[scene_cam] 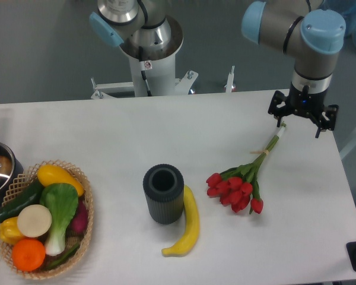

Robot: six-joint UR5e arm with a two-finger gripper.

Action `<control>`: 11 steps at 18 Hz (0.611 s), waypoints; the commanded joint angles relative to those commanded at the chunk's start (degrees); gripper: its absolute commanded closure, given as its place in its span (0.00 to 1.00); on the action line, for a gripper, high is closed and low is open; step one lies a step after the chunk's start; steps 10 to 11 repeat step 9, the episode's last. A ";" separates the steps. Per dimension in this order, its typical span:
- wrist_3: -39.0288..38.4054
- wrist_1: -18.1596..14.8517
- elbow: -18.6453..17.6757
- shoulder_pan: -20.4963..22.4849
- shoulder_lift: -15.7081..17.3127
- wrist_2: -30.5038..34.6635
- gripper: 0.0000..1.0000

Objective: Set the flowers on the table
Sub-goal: 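Raise the open gripper up away from the tulips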

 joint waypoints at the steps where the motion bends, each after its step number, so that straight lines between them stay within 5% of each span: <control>1: 0.00 0.00 0.00 -0.09 0.00 0.00 0.00; 11: -0.09 0.09 -0.26 -0.35 -0.26 0.00 0.00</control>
